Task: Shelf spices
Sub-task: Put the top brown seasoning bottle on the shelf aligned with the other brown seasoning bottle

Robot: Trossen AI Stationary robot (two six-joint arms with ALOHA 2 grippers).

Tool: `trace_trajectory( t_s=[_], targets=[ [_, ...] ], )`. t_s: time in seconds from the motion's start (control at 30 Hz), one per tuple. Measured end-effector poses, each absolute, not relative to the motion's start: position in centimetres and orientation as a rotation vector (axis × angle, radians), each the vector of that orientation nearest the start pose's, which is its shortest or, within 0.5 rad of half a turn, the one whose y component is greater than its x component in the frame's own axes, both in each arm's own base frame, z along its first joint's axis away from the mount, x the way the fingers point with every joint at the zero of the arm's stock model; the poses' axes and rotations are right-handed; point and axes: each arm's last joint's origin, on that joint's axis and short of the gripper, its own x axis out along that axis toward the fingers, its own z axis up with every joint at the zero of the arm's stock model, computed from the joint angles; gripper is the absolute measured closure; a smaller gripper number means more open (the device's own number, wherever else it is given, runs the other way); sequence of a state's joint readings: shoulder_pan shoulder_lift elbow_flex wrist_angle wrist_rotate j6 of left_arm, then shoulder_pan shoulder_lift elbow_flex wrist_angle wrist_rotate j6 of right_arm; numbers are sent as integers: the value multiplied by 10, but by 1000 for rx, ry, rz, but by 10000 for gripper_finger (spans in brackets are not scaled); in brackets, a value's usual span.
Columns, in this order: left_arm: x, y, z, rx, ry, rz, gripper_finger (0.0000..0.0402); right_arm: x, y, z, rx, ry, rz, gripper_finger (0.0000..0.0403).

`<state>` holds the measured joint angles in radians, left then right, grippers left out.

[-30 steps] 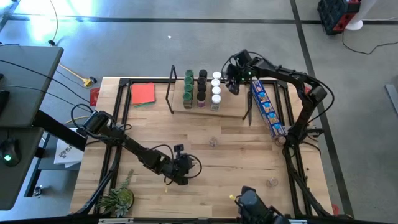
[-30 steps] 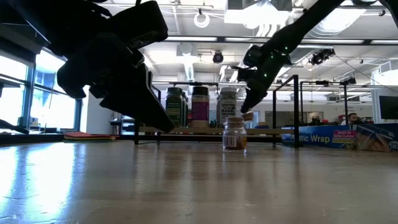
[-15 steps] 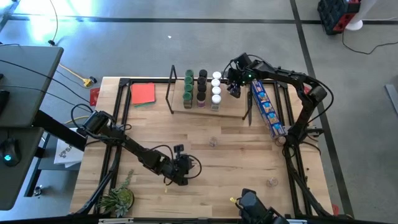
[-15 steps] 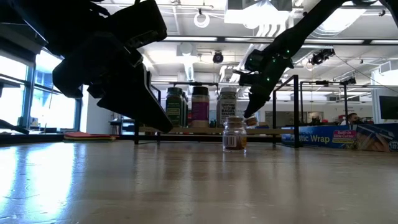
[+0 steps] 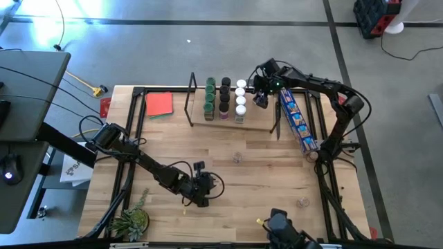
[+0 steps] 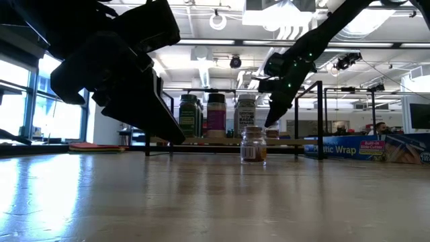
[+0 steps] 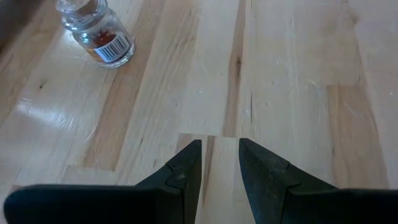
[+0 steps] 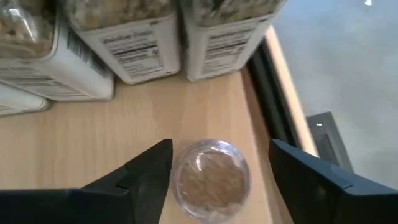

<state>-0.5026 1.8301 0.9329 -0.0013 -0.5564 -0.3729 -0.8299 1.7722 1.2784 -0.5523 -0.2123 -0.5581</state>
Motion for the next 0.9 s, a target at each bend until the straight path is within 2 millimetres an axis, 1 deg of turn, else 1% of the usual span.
trace_trajectory(
  t_s=[0.1, 0.23, 0.33, 0.4, 0.47, 0.53, 0.63, 0.67, 0.77, 0.83, 0.9],
  targets=[
    [310, -153, 132, 101, 746, 191, 298, 251, -263, 240, 15, 1007, -290, 141],
    [310, -153, 132, 99, 746, 191, 298, 252, -253, 278, 33, 1005, -346, 141],
    [310, -154, 133, 96, 740, 188, 298, 253, -236, 311, 26, 995, -393, 141],
    [309, -155, 133, 86, 738, 190, 298, 256, -215, 330, 22, 977, -375, 141],
    [309, -155, 133, 82, 738, 191, 298, 260, -187, 345, 8, 945, -330, 141],
    [308, -158, 133, 86, 735, 188, 298, 264, -152, 357, -15, 902, -279, 141],
    [306, -160, 133, 103, 723, 205, 298, 266, -93, 364, -62, 851, -226, 142],
    [306, -160, 133, 108, 717, 213, 298, 266, -73, 363, -77, 836, -218, 142],
    [305, -162, 133, 118, 711, 220, 298, 263, -14, 351, -108, 779, -205, 142],
    [304, -163, 133, 119, 711, 218, 298, 262, 23, 339, -112, 709, -198, 142],
    [303, -164, 133, 124, 712, 213, 298, 261, 57, 320, -108, 653, -187, 142]
  ],
)
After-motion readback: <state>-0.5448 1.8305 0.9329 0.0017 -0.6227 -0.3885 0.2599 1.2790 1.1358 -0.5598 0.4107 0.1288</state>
